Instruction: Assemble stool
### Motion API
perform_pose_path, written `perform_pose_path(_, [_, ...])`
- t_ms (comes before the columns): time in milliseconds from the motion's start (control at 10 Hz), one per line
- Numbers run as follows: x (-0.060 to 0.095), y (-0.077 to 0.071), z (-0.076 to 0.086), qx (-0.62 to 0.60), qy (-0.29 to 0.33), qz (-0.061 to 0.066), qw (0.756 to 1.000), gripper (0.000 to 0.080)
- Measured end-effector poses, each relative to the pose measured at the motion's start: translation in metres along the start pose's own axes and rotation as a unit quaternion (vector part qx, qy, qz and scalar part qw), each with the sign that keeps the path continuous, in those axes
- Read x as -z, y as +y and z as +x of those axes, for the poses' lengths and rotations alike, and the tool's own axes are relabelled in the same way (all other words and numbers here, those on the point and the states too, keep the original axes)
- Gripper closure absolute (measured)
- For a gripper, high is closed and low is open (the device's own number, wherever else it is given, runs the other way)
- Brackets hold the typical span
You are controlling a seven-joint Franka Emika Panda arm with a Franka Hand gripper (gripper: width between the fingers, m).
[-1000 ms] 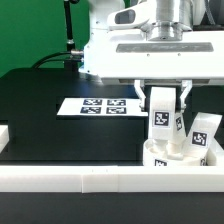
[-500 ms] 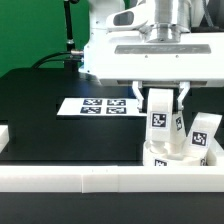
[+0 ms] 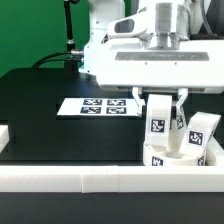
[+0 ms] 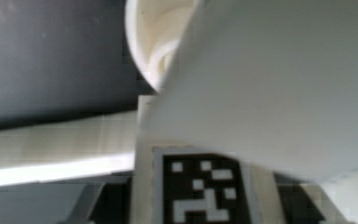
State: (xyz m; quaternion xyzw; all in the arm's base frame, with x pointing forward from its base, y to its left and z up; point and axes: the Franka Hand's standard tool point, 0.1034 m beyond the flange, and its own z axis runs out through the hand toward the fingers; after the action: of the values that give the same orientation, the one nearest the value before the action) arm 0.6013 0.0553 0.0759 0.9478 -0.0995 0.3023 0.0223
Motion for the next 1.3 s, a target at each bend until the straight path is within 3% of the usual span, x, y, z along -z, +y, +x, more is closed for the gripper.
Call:
perform_pose_path(400, [-0.003,0.001,-0.004,0.002,-0.011,-0.002,1.000,0.0463])
perform_pose_path(500, [-0.003,0.001,-0.005,0.002,-0.013,-0.002,1.000,0.0294])
perform_pose_path(600, [0.001,-0.005,0.002,-0.003,-0.031,0.004,1.000,0.0195])
perform_pose_path(700, [0.009,-0.006,0.014,-0.011,-0.034,0.010,0.999,0.0164])
perform_pose_path(900, [0.021,-0.001,0.034,-0.027,-0.054,0.018,0.998,0.0152])
perform_pose_path(1300, [0.020,0.000,0.033,-0.026,-0.051,0.017,0.998,0.0151])
